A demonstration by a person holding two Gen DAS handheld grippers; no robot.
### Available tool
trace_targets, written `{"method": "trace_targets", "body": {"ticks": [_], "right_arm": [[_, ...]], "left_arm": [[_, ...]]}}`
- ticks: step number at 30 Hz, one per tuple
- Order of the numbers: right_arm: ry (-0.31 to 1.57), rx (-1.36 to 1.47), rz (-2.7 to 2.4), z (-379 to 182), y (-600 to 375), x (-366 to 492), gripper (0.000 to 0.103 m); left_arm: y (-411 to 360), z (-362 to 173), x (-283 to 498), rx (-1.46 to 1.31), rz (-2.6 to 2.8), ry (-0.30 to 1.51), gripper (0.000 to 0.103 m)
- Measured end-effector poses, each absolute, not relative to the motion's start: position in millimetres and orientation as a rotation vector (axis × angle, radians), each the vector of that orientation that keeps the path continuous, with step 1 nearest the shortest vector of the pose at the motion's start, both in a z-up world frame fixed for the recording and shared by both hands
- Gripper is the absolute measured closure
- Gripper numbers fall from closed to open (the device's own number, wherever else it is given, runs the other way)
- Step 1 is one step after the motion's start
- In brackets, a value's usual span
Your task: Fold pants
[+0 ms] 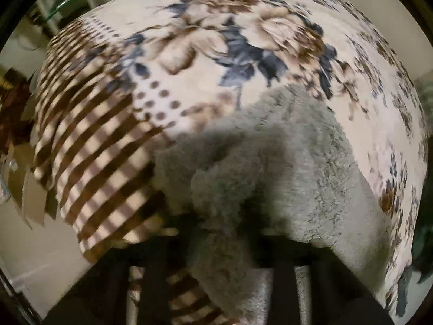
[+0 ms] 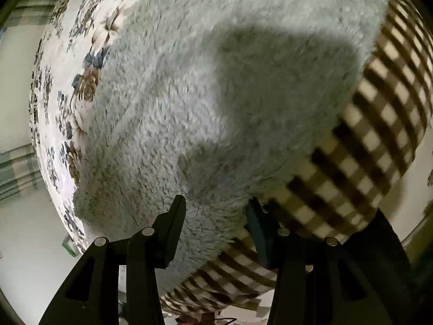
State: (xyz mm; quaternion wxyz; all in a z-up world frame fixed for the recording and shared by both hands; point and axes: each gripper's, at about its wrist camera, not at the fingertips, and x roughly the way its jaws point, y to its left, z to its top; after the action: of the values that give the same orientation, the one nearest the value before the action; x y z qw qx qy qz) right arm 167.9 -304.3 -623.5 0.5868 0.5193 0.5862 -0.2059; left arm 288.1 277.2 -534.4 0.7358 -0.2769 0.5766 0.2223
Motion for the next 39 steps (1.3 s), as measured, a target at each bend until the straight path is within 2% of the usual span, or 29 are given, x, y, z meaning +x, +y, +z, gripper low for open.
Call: {"method": "trace_targets", "body": {"ticks": [1, 2, 3, 5, 11, 16, 20, 22, 24, 25, 26, 28, 33, 39], "right_arm": [[1.351, 1.211, -0.482, -623, -304, 167, 0.054], [1.347, 1.189, -0.498, -620, -303, 167, 0.061], [1.337, 1.158, -0.514, -616, -301, 168, 0.079], [1.344, 1.097, -0.51, -609, -301, 165, 0.092], [1.328, 1.006, -0.466, -585, -287, 170, 0.096], [1.317, 1.013, -0.393, -573, -272, 173, 0.096], [1.386, 1.013, -0.388, -597, -274, 173, 0.095], [1.43, 1.045, -0.375, -610, -280, 175, 0.089], [1.419, 1.09, -0.341, -611, -288, 169, 0.07], [1.395, 1.101, -0.341, -606, -293, 165, 0.065], [1.366, 1.113, -0.347, -601, -301, 159, 0.063], [1.308, 1.128, -0.389, -588, -324, 146, 0.063], [1.129, 1.152, -0.626, -566, -421, 104, 0.063], [0.992, 1.233, -0.82, -597, -520, 85, 0.064]], "left_arm": [[278, -530, 288, -0.6, 0.485, 1.242, 0.089], [277, -521, 286, -0.593, 0.473, 1.208, 0.091], [276, -512, 285, -0.583, 0.464, 1.186, 0.091], [279, -498, 283, -0.588, 0.457, 1.152, 0.091], [292, -479, 282, -0.608, 0.437, 1.126, 0.092], [306, -495, 284, -0.595, 0.459, 1.151, 0.092], [311, -523, 285, -0.613, 0.481, 1.209, 0.088], [307, -523, 286, -0.603, 0.47, 1.221, 0.087], [302, -515, 285, -0.58, 0.462, 1.219, 0.078], [297, -510, 285, -0.56, 0.462, 1.22, 0.064], [292, -504, 285, -0.525, 0.467, 1.221, 0.042], [283, -490, 283, -0.458, 0.483, 1.198, 0.015], [250, -468, 281, -0.389, 0.49, 1.156, 0.015], [169, -478, 290, -0.349, 0.394, 1.206, 0.015]]}}
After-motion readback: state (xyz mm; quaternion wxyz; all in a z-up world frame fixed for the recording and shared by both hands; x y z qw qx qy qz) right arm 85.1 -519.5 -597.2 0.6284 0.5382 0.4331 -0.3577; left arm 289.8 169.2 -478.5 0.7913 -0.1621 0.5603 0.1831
